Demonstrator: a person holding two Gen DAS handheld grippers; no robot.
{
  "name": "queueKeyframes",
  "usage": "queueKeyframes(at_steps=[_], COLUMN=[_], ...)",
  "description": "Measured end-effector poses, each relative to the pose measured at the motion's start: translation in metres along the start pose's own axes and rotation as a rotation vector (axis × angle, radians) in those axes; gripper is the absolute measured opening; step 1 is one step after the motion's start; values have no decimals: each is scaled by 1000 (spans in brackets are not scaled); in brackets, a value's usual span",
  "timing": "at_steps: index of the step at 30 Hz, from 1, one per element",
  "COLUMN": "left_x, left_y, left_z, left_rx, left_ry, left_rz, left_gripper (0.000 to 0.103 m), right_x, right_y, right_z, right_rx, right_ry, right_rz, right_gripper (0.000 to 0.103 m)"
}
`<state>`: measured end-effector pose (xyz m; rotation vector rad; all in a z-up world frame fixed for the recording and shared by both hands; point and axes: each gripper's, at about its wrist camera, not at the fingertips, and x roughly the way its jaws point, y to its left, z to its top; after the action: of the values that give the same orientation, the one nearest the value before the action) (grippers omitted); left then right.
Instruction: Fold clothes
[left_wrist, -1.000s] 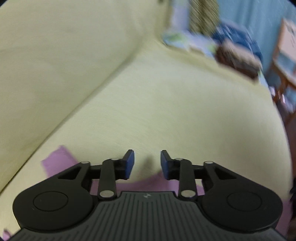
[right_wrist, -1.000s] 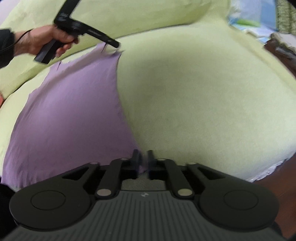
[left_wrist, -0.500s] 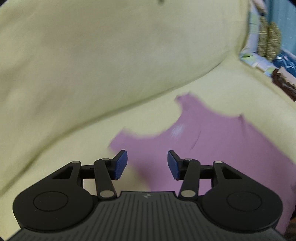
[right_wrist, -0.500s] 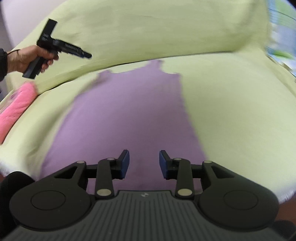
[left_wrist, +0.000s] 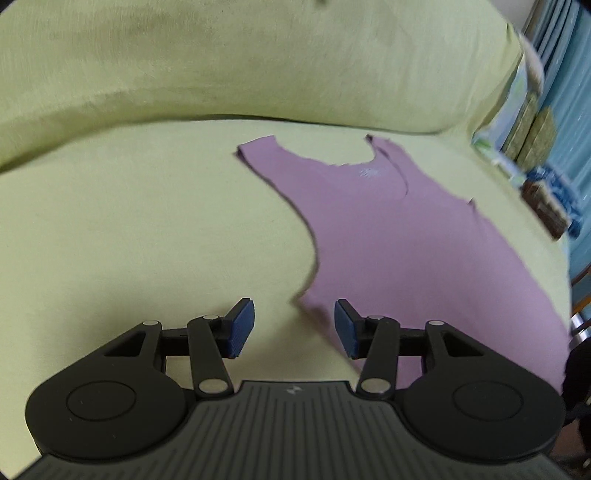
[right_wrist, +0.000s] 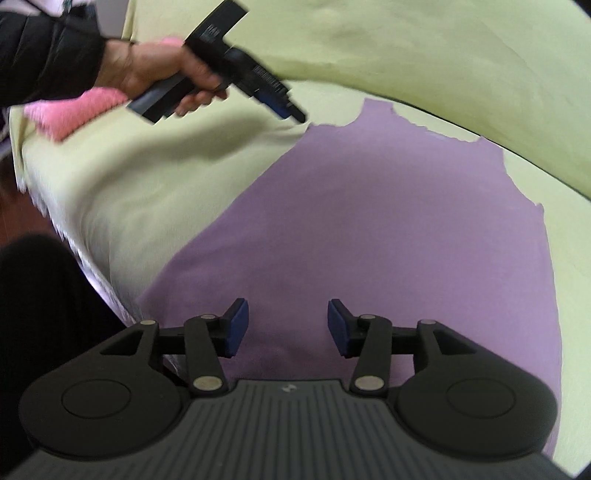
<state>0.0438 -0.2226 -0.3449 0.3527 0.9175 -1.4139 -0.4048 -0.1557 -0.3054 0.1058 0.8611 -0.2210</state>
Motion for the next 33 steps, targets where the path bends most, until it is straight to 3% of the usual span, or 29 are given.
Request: queueKeyframes(at_steps=[7,12,17,20,27,31,33], left_x=[6,-19,-7,4,-17,-39,-46], left_y=[-14,-26,-62,-74,-90,-113,-131], left_z=[-14,-24,-38,-46,-62,-77,-87], left_rx=[75,14,142,181,183,175,178], left_ry=[31,-66,-1,52,64,44,48], left_rz=[112,43,24,88,248,230,210], left_gripper=[53,53,53,55,57,57,57], right_x=[11,23,25,23,12,1,-2], right_y=[22,19,15,8,-10,-22,-28], right_z=[6,14,16,17,14,7,2], right_rx=[-45,-25,-8,22,96,130,156], right_ry=[10,-10,-7,-7,-14,-36,-31], right_rz=[21,21,21,9,-34,-78,-94], right_gripper=[51,56,58,59,62,74,75])
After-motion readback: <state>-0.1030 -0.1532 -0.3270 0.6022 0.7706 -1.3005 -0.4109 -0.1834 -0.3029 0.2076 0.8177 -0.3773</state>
